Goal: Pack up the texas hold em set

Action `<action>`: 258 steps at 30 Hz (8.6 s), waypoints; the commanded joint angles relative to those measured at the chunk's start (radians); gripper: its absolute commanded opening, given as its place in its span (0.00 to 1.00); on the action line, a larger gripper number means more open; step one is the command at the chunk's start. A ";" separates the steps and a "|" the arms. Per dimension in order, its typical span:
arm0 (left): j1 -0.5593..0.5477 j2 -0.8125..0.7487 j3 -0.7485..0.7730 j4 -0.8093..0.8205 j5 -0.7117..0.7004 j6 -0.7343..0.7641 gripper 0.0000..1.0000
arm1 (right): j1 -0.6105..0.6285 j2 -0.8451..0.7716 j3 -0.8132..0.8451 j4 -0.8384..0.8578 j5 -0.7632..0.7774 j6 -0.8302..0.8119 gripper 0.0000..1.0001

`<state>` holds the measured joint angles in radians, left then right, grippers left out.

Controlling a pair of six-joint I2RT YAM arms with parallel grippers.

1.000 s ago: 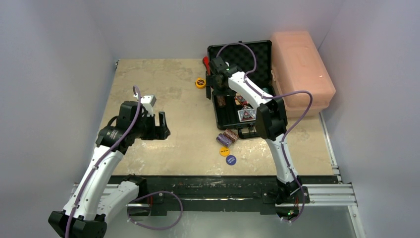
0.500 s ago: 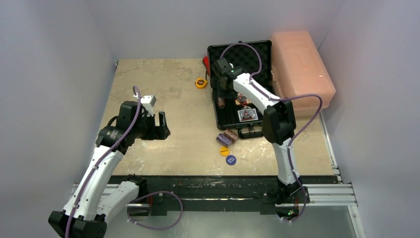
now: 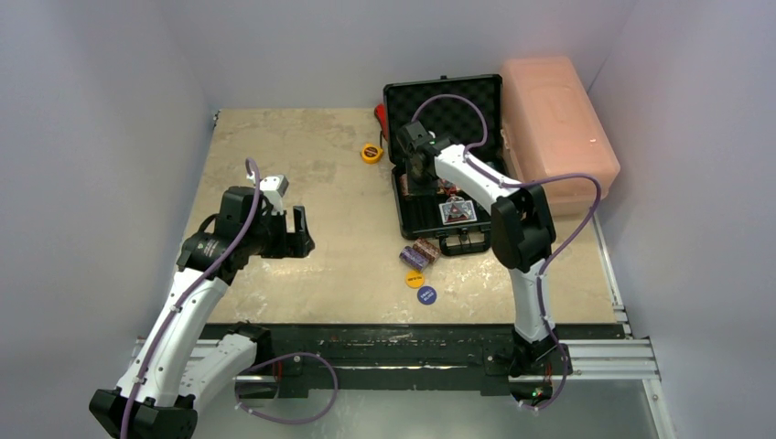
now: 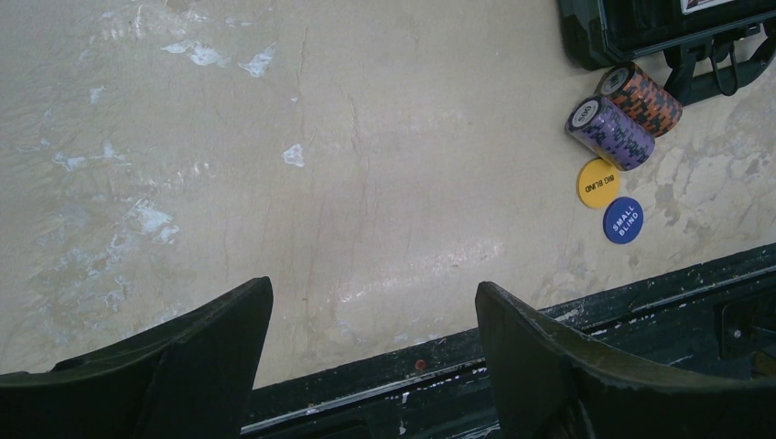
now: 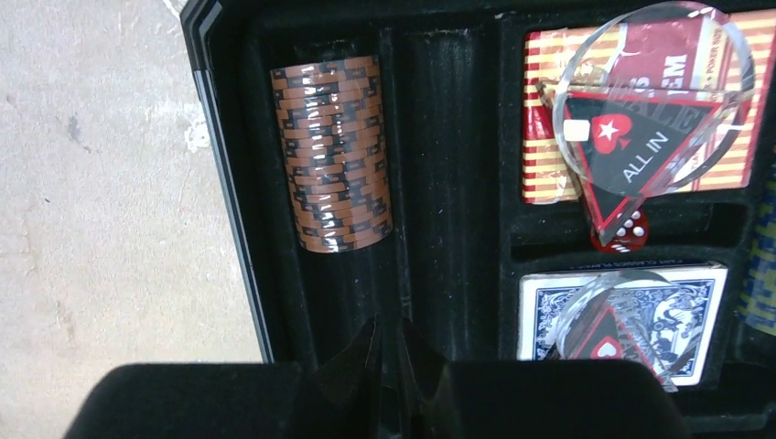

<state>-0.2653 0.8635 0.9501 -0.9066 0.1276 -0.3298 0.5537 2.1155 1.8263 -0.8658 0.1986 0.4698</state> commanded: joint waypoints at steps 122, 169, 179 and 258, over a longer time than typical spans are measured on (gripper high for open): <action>-0.123 0.009 -0.036 0.076 0.079 -0.052 0.89 | -0.055 -1.196 -0.708 0.329 -0.117 0.021 0.98; -0.672 0.773 0.077 0.884 -0.132 0.107 0.99 | -0.055 -1.230 -0.910 0.484 -0.190 -0.042 0.99; -0.686 0.868 0.097 0.891 -0.132 0.106 0.99 | -0.055 -1.209 -0.914 0.496 -0.224 -0.034 0.99; -0.724 0.585 -0.168 0.866 -0.422 0.108 0.94 | -0.055 -1.151 -0.875 0.452 -0.216 -0.034 0.99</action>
<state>-0.9844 1.5314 0.7868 -0.0669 -0.2684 -0.2020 0.4973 0.9676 0.9295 -0.4061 -0.0193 0.4446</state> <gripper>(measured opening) 0.928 0.987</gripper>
